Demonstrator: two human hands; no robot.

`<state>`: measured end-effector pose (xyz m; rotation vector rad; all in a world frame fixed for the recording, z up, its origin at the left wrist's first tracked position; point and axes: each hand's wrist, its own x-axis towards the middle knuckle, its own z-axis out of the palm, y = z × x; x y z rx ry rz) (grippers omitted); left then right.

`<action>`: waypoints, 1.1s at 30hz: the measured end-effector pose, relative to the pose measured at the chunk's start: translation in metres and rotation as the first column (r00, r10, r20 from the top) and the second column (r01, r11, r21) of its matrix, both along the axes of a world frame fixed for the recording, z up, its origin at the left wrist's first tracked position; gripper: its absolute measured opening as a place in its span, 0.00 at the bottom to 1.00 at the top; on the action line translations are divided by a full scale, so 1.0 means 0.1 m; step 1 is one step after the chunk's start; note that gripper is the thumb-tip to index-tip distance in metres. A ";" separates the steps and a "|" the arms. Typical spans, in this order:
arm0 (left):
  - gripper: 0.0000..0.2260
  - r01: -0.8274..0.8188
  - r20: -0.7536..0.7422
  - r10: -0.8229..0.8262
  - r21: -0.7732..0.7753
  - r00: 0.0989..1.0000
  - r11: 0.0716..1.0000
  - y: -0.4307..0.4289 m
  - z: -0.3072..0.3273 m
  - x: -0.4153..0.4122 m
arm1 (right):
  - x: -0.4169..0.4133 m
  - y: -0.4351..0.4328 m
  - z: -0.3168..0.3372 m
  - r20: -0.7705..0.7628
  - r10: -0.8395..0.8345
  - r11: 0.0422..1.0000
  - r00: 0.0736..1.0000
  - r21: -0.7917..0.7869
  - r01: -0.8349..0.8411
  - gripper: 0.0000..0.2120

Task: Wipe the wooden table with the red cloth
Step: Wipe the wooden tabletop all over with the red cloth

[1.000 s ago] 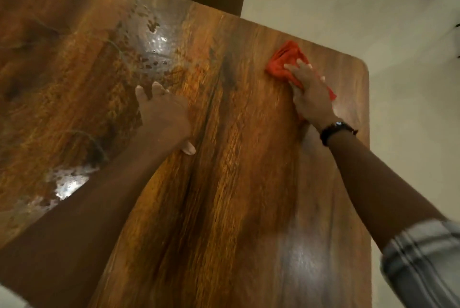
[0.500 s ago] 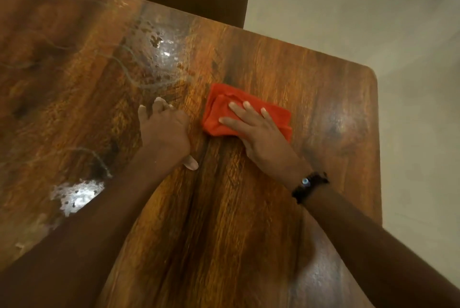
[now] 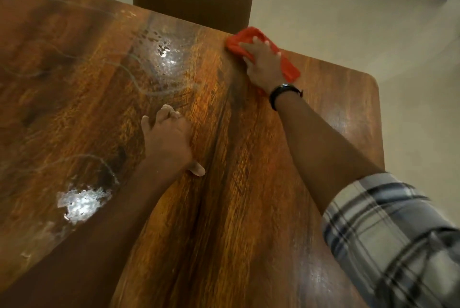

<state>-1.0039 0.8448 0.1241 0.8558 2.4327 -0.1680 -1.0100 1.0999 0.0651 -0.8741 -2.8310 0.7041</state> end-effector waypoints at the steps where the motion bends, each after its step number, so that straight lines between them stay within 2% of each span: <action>1: 0.51 0.002 -0.001 -0.002 -0.002 1.000 1.000 0.00 0.01 0.00 | -0.06 -0.20 0.00 -0.003 0.076 0.997 0.997 -0.020 -0.076 0.20; 4: 0.55 0.003 0.003 -0.003 -0.027 1.000 1.000 0.01 0.02 0.02 | 0.28 -0.83 -0.04 -0.026 0.274 0.960 0.961 -0.045 -0.275 0.21; 7: 0.58 -0.016 0.007 0.016 -0.030 1.000 0.999 0.02 0.01 0.01 | 1.09 -1.06 -0.06 -0.017 0.315 0.949 0.949 -0.025 -0.316 0.27; 10: 0.61 -0.005 0.021 0.006 -0.059 1.000 0.998 0.02 -0.01 -0.01 | 1.88 -0.68 -0.04 0.032 0.155 0.987 0.987 -0.046 -0.154 0.29; 14: 0.60 0.029 -0.005 -0.030 -0.086 1.000 0.996 0.03 -0.05 -0.03 | 2.51 0.19 0.05 0.072 -0.171 0.985 0.983 0.042 0.168 0.23; 17: 0.60 0.023 -0.019 -0.025 -0.083 1.000 0.996 0.04 -0.08 -0.03 | 2.23 0.68 0.10 -0.005 -0.405 0.914 0.914 -0.009 0.405 0.19; 19: 0.59 0.034 -0.029 -0.037 -0.081 0.999 0.996 0.05 -0.09 -0.02 | 1.74 0.87 0.08 -0.036 -0.464 0.886 0.885 -0.034 0.463 0.19; 21: 0.57 0.050 -0.039 -0.054 -0.090 0.998 0.995 0.05 -0.09 -0.01 | 1.23 0.85 0.02 -0.030 -0.406 0.914 0.913 -0.017 0.406 0.21; 24: 0.56 0.055 -0.041 -0.060 -0.106 0.997 0.993 0.05 -0.08 -0.02 | 0.87 0.30 -0.07 -0.016 -0.178 0.984 0.984 -0.022 0.178 0.21; 27: 0.55 0.075 -0.062 -0.082 -0.111 0.995 0.991 0.04 -0.07 0.00 | 1.21 -0.43 -0.08 -0.041 0.097 0.994 0.994 -0.043 -0.099 0.21; 29: 0.56 0.082 -0.060 -0.089 -0.107 0.994 0.991 0.03 -0.07 -0.01 | 1.70 -0.66 -0.07 -0.013 0.201 0.979 0.979 -0.013 -0.201 0.24; 31: 0.57 0.082 -0.045 -0.087 -0.104 0.995 0.991 0.03 -0.08 -0.02 | 2.20 -0.51 -0.06 0.013 0.127 0.992 0.992 -0.006 -0.127 0.27; 33: 0.57 0.080 -0.031 -0.083 -0.106 0.996 0.991 0.02 -0.07 -0.02 | 2.57 -0.14 -0.03 0.015 -0.056 0.998 0.998 0.024 0.055 0.25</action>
